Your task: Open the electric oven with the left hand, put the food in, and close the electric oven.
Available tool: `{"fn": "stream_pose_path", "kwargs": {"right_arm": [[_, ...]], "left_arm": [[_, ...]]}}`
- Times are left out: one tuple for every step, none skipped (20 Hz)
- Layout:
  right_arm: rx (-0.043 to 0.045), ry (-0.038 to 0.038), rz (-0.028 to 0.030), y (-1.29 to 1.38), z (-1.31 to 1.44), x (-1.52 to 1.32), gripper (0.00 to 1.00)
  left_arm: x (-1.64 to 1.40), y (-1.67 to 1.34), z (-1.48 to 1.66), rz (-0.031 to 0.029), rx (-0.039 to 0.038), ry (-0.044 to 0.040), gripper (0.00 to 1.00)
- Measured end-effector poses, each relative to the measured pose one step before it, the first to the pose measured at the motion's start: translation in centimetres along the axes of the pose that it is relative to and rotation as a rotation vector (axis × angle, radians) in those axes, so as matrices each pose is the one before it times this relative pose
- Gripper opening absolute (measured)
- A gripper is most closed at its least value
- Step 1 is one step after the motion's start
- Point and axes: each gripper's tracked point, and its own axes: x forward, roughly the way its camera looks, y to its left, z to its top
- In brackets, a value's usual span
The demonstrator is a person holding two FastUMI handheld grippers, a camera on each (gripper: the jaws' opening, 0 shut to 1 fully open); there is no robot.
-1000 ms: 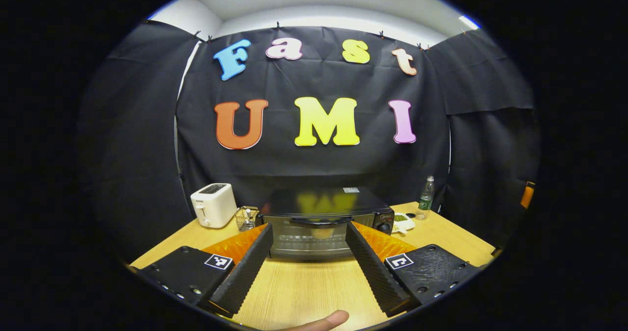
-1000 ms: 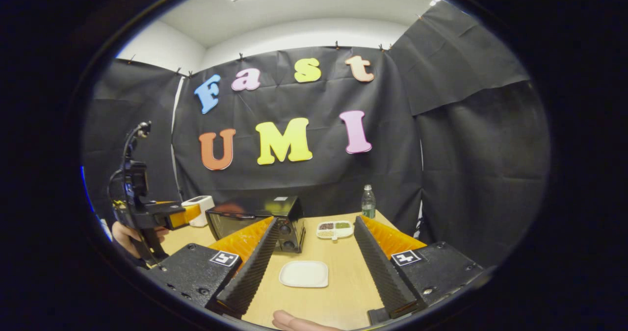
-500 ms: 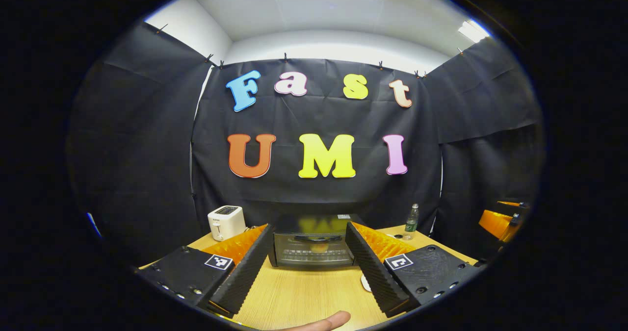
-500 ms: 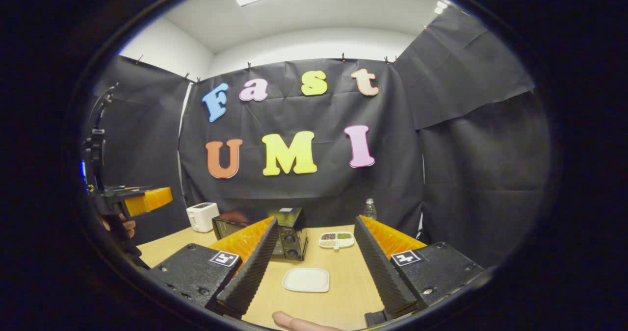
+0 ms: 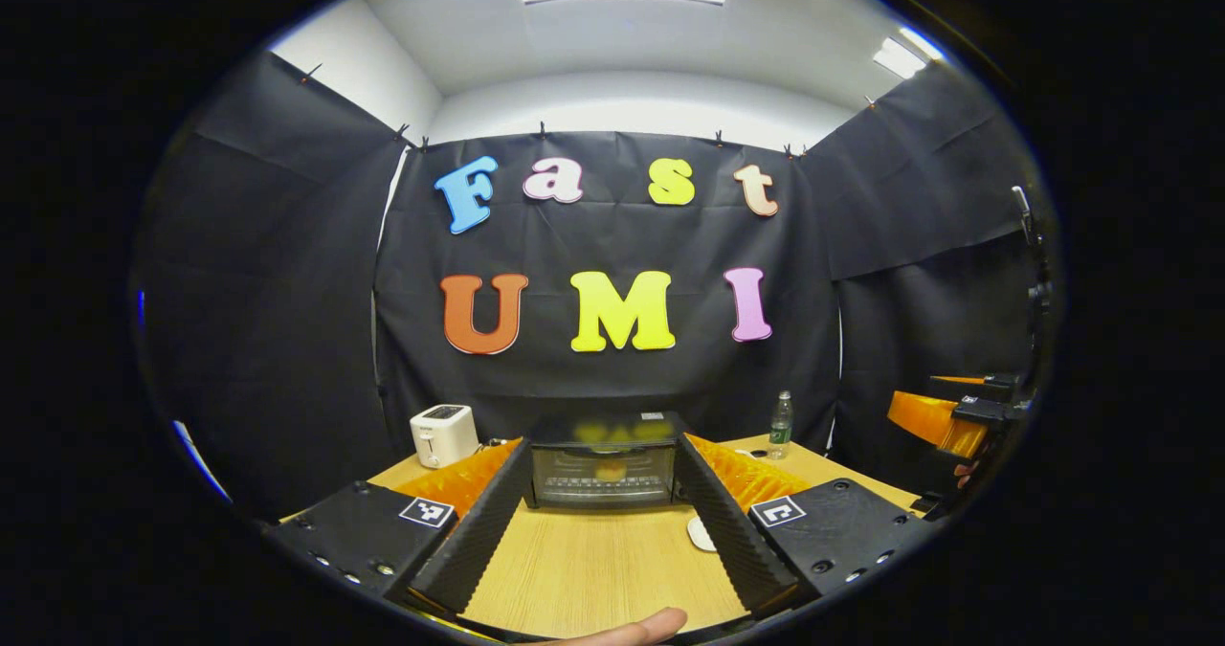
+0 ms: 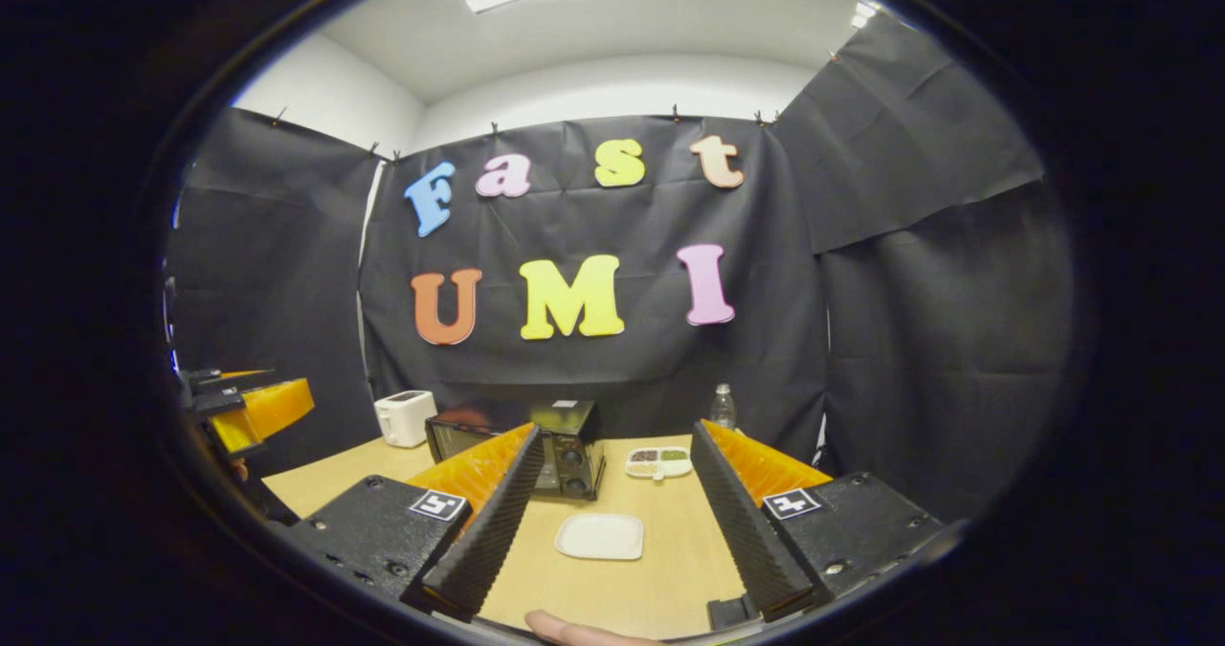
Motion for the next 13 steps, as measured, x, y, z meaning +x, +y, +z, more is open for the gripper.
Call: {"fn": "stream_pose_path", "kwargs": {"right_arm": [[-0.01132, -0.00543, -0.00351, -0.168, 0.209, -0.204, 0.96], [-0.00607, -0.00432, -0.00684, -0.222, 0.107, -0.235, 0.96], [0.00015, -0.00711, -0.00750, -0.141, 0.096, -0.220, 0.96], [0.00257, -0.00646, -0.00623, -0.136, 0.164, -0.116, 0.96], [0.00161, 0.00209, -0.00468, -0.118, -0.157, -0.059, 0.96], [0.00282, 0.00437, -0.00203, -0.051, -0.177, -0.011, 0.96], [0.00319, 0.00439, 0.00160, 0.095, -0.094, 0.119, 0.96], [0.00358, 0.00692, 0.00182, 0.117, -0.117, 0.131, 0.96], [0.00518, 0.00694, 0.00265, 0.006, -0.233, 0.136, 0.96], [0.00465, 0.00665, 0.00384, 0.012, -0.152, 0.071, 0.96], [0.00466, 0.00544, 0.00033, -0.106, -0.202, 0.159, 0.96], [0.00389, 0.00798, -0.00526, -0.176, -0.129, 0.118, 0.96], [0.00263, 0.00622, -0.00754, -0.310, -0.230, 0.051, 0.96]], "left_arm": [[-0.242, -0.138, 0.240, -0.00756, -0.00219, -0.00597, 0.89], [-0.303, 0.204, 0.442, 0.00305, 0.00375, -0.01178, 0.96], [-0.032, 0.308, 0.169, 0.00511, 0.00855, -0.00811, 0.96], [-0.179, 0.143, 0.085, 0.00556, 0.00929, -0.00271, 0.96], [-0.121, 0.041, 0.013, 0.00251, 0.00545, -0.00243, 0.96], [-0.174, -0.090, 0.077, -0.00207, 0.00208, -0.00114, 0.97], [-0.181, -0.106, 0.116, -0.00378, 0.00071, -0.00131, 0.97], [-0.068, -0.074, 0.012, -0.00563, 0.00129, -0.00024, 0.97], [-0.018, 0.209, -0.139, 0.00099, -0.00161, 0.00204, 0.97], [-0.031, 0.193, 0.010, 0.00268, -0.00359, 0.00221, 0.97], [0.090, -0.053, -0.011, -0.00042, -0.00373, 0.00386, 0.97], [-0.004, 0.081, -0.163, 0.00019, -0.00425, 0.00798, 0.96], [-0.043, 0.108, -0.299, 0.00058, -0.00404, 0.01143, 0.89]]}}
